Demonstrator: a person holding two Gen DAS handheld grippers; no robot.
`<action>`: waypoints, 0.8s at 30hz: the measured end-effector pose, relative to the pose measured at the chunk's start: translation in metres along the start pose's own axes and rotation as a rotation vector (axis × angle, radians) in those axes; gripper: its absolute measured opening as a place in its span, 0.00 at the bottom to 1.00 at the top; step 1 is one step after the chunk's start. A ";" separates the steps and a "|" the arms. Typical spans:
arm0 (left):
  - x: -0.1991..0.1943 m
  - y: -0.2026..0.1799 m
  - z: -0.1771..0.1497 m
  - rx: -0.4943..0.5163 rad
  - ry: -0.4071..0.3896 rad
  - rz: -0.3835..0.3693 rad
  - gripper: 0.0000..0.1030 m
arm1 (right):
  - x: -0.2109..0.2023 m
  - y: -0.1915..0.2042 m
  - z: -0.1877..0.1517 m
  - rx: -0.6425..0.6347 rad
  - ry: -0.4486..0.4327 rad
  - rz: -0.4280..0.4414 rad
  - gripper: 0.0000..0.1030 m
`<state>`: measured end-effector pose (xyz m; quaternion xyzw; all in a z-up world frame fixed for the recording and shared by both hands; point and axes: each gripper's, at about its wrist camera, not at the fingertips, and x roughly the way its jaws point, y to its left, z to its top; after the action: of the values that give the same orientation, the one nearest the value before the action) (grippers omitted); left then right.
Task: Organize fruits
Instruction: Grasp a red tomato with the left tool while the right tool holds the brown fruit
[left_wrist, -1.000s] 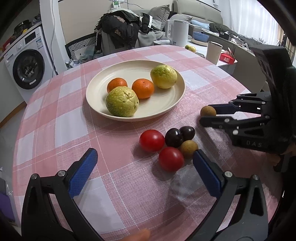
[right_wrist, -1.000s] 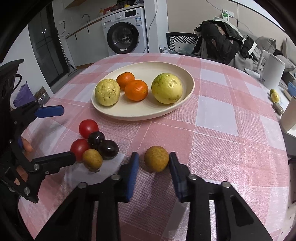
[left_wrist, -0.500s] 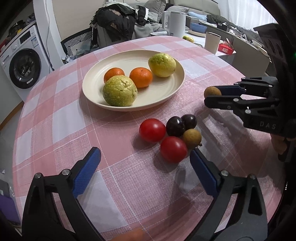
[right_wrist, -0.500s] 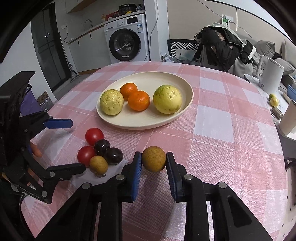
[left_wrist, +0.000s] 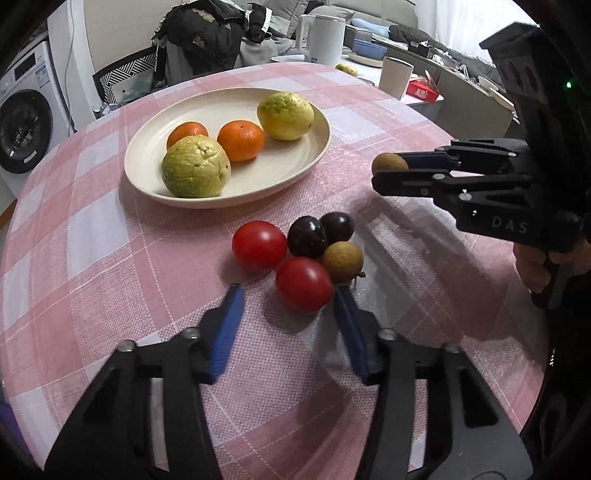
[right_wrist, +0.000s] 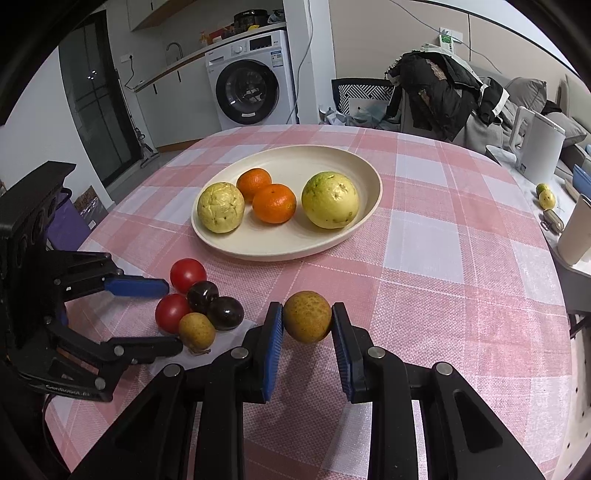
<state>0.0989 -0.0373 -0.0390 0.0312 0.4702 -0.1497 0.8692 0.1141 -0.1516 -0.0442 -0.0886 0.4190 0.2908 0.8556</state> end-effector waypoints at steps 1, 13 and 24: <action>0.000 0.000 0.000 0.000 -0.005 -0.013 0.36 | 0.000 0.000 0.000 0.001 0.001 0.000 0.26; -0.006 0.001 0.000 0.018 -0.025 -0.027 0.25 | -0.001 0.000 0.000 0.002 -0.001 0.002 0.26; -0.031 0.007 0.004 0.009 -0.100 -0.016 0.24 | -0.008 0.002 0.002 -0.002 -0.030 0.014 0.26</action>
<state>0.0882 -0.0246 -0.0120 0.0239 0.4256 -0.1602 0.8903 0.1104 -0.1521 -0.0361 -0.0822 0.4065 0.2985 0.8596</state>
